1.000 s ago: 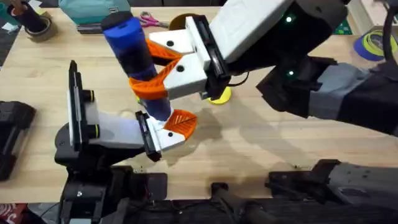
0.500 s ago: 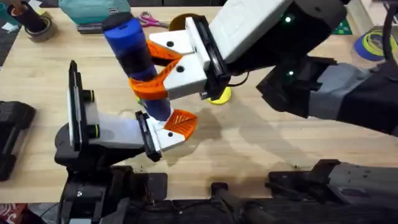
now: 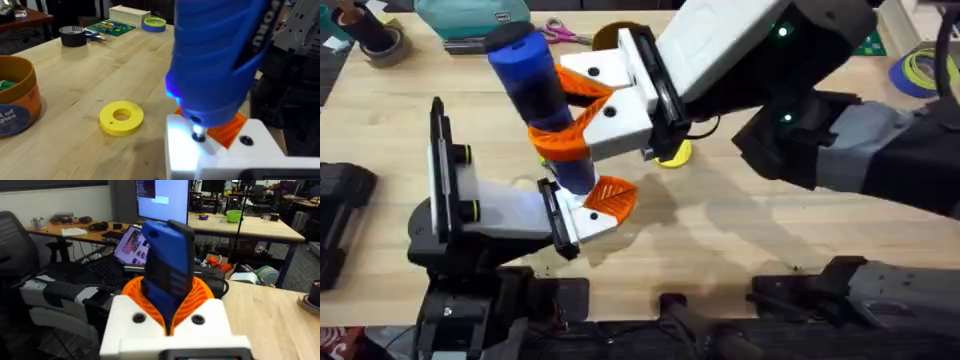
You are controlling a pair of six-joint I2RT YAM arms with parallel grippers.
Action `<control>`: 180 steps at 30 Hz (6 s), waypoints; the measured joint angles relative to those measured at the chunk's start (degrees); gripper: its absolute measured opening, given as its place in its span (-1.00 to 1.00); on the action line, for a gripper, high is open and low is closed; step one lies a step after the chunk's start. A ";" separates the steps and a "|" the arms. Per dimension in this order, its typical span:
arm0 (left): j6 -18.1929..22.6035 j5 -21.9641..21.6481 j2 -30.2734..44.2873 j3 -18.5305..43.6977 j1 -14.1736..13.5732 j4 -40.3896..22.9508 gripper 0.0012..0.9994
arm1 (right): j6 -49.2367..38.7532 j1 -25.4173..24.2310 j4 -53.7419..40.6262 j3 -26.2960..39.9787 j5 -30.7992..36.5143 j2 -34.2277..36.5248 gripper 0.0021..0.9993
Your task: Pick up the gripper from the table and insert it into the empty holder that is missing its gripper. Then pick up a screw, insert it into the mounting hole, and use the screwdriver to tighten it. Finally, clean up the table by picking up the vegetable and placing it into the bucket.
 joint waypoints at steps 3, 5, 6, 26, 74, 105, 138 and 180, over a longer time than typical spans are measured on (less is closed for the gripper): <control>0.01 -0.01 0.00 0.00 0.00 0.03 -0.99 | 0.00 0.01 0.36 0.00 -0.04 0.00 -0.96; 0.02 0.00 0.00 0.00 0.00 0.04 -0.99 | 0.05 0.09 0.74 0.00 -0.07 0.00 -0.96; 0.02 -0.02 0.00 0.00 0.00 0.04 -0.99 | 0.13 0.11 1.28 -0.02 -0.13 0.03 -0.96; 0.05 0.00 -0.01 0.00 0.00 0.06 -0.99 | 0.76 -7.13 -32.14 20.27 -2.66 0.04 -0.96; 0.22 -0.02 -0.01 0.00 0.00 0.06 -0.99 | -90.93 -36.57 -86.26 8.92 55.35 9.66 -0.96; -0.55 -2.98 -0.02 -0.17 0.00 3.16 0.97 | -70.12 -35.91 -82.29 8.94 58.29 -6.82 0.99; 6.66 -52.64 48.42 52.04 6.82 -46.89 0.97 | -26.10 -35.91 -100.18 8.94 58.07 -33.42 0.99; -1.62 -65.57 96.97 62.27 2.73 -45.25 0.97 | -25.77 -35.91 -100.41 8.94 58.07 -33.42 0.99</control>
